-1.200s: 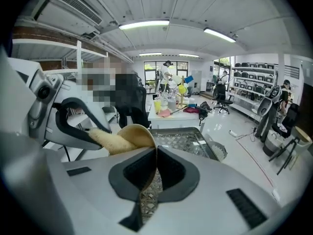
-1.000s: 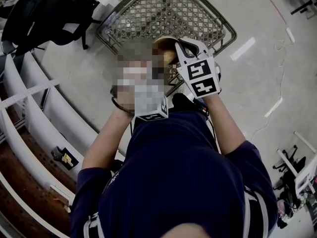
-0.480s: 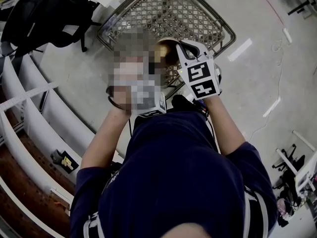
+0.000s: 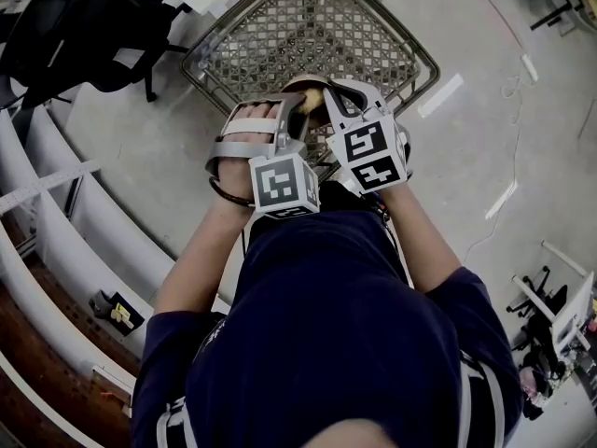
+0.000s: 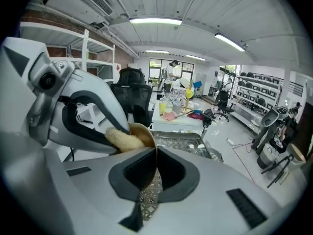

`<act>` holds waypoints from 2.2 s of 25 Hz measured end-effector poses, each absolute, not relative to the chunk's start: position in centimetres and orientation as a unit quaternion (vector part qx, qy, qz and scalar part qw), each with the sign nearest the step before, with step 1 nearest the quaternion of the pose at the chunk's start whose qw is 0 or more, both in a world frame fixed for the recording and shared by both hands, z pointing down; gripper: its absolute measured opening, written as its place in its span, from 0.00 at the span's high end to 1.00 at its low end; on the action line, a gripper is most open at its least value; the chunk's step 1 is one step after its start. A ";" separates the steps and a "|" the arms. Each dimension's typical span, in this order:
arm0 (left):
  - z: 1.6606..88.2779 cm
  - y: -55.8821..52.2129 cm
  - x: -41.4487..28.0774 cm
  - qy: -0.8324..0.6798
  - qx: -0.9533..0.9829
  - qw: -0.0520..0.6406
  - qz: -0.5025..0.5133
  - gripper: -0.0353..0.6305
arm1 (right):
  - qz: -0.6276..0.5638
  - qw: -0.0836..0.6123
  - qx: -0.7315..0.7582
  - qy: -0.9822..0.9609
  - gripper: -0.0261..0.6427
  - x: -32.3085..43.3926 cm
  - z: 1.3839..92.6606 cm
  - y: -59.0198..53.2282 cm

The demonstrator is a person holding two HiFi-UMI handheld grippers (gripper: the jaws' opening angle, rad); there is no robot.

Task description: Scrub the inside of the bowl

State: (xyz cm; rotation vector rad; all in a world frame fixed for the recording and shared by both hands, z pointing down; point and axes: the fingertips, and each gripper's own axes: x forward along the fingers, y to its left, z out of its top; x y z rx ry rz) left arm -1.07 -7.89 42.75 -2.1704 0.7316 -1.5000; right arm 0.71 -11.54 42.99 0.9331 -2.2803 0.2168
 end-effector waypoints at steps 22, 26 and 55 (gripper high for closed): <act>41.1 -6.8 -6.6 0.295 -0.784 0.215 -0.502 0.82 | 0.056 0.355 0.392 -0.847 0.94 0.0 41.3 -11.6; 41.2 -6.7 -6.2 0.291 -0.790 0.215 -0.495 0.82 | 0.048 0.362 0.380 -0.850 0.94 -0.9 41.5 -10.9; 42.8 -4.9 -5.9 0.273 -0.809 0.151 -0.499 0.82 | 0.058 0.325 0.396 -0.857 0.94 -0.6 40.9 -11.2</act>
